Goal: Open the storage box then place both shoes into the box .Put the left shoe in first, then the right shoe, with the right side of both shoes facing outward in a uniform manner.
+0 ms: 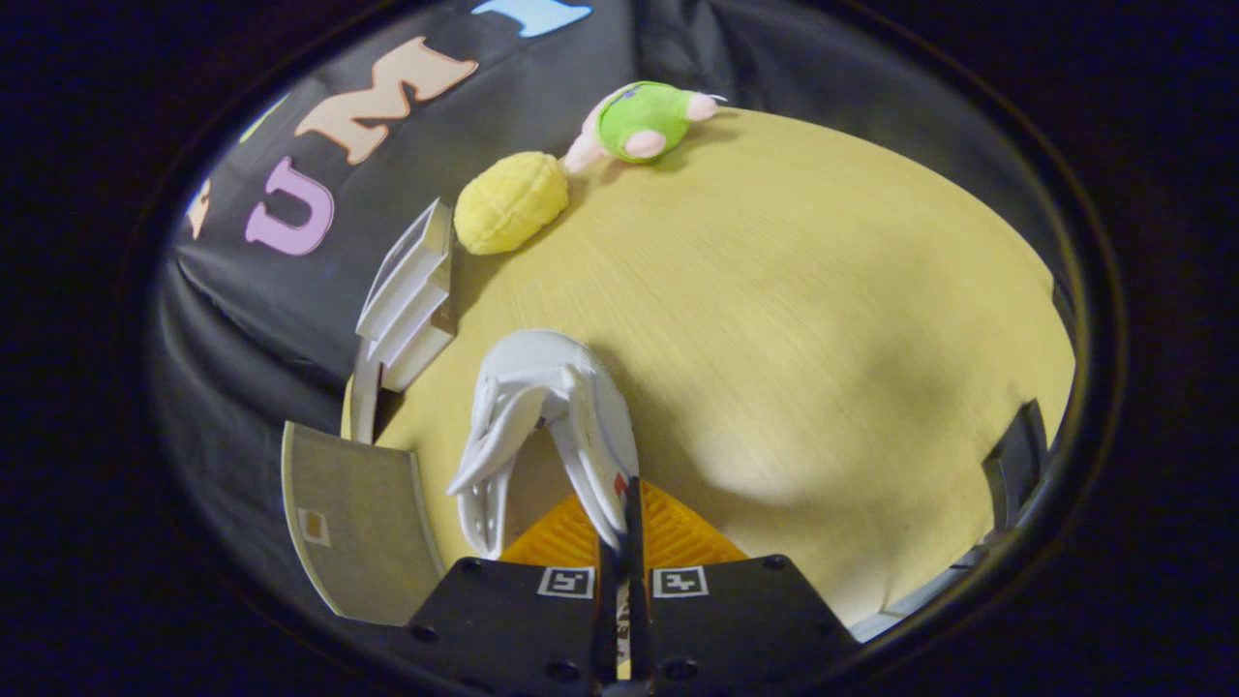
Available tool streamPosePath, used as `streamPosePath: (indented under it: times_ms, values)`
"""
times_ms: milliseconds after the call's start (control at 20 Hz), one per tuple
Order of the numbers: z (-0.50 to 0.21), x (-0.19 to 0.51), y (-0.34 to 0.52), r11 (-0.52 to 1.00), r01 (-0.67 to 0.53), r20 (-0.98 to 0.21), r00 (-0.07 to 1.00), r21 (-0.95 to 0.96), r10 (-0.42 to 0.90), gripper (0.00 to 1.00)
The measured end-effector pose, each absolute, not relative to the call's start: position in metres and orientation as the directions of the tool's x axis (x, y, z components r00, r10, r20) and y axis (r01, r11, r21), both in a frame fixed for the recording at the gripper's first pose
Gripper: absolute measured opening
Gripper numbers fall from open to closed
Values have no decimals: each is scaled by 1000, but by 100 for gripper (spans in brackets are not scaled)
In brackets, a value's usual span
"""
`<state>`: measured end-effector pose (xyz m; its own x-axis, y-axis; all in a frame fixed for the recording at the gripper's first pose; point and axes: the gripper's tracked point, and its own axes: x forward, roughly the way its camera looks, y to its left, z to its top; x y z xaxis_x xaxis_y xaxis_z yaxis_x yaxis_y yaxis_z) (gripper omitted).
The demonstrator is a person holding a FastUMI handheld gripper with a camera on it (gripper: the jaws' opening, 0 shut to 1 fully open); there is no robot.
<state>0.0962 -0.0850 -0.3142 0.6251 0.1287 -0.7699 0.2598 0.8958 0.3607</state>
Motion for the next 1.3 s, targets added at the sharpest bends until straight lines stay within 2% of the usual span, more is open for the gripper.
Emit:
streamPosePath:
  times_ms: [250,650,800,1100,1300]
  values:
    - [-266,85,-30,856,204,-725,642,476,250,8]
    - [-161,59,108,791,-56,-585,642,609,496,8]
    - [-148,53,154,770,-116,-556,625,628,548,8]
    - [-185,55,208,823,-128,-632,580,553,515,8]
    - [-212,62,222,882,-132,-676,594,452,436,8]
